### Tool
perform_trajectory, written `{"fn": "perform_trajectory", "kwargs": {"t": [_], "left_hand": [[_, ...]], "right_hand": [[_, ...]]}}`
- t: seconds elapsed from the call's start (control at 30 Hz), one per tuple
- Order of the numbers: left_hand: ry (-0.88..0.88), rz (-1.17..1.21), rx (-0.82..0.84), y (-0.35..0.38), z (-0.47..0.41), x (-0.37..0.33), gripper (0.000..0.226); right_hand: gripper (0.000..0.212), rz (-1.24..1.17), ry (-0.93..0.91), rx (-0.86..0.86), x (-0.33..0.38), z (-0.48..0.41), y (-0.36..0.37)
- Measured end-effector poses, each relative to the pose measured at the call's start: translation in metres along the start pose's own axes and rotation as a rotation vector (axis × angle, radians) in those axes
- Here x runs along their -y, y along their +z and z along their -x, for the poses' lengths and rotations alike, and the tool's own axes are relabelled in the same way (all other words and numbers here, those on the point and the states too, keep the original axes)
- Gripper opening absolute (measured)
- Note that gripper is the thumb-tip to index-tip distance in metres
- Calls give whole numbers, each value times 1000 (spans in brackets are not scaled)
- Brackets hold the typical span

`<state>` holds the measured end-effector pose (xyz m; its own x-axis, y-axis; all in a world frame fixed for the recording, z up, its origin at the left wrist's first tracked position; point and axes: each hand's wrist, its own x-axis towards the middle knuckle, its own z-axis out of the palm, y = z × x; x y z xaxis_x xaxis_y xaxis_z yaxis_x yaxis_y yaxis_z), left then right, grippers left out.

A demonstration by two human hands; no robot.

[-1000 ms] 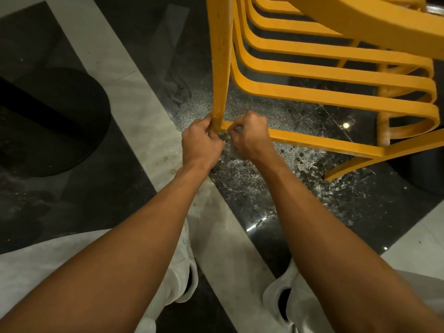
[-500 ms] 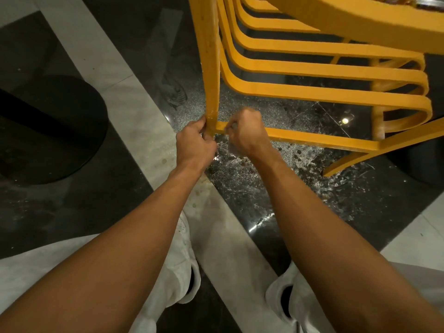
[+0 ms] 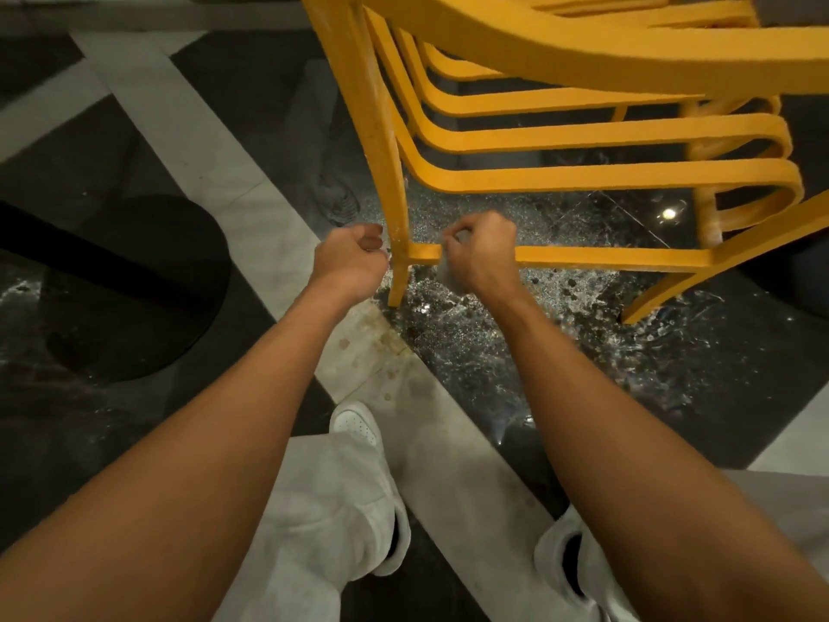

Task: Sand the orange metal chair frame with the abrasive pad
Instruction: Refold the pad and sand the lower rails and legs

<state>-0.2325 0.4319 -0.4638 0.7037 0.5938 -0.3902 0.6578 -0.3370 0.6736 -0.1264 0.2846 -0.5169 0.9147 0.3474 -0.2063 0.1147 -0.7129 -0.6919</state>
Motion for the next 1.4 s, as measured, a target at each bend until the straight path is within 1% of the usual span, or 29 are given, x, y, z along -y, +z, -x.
{"fn": "perform_trajectory", "kwargs": {"t": [0.1,0.2,0.3,0.4,0.5,0.6,0.67,0.77,0.93,1.07,1.23,1.4], "left_hand": [[21,-20,10,-12,3,-8,39],[38,-19,10,-15,4,-11,35],[36,0,-6,-14,3,-7,28],[46,-20,-5,-11,-2,-11,13],[52,-42,-7,-12,-7,-21,15],[53,-48,-11,-15,-11,-28,14],[66,-72,3,-19,-11,-33,10],[93,-127,23,-26,-13,-39,6],[80,-149,31,-35,-10,-47,7],[71,-138,42,-38,-9,-50,5],[85,-135,34,-40,-6,-53,4],[90,-142,35,-40,-8,-52,4]], "right_hand": [[8,-302,49,-95,5,5,13],[3,-418,92,-117,9,6,33],[9,-425,90,-99,13,9,48],[13,-429,84,-113,13,10,56],[10,-477,147,-129,18,7,57],[7,-569,113,-180,19,12,51],[6,-623,109,-173,15,16,51],[8,-629,157,-145,19,15,49],[7,-712,91,-233,24,20,47],[8,-688,156,-180,26,17,45],[8,-746,109,-250,30,24,45],[7,-746,141,-215,30,23,44]]}}
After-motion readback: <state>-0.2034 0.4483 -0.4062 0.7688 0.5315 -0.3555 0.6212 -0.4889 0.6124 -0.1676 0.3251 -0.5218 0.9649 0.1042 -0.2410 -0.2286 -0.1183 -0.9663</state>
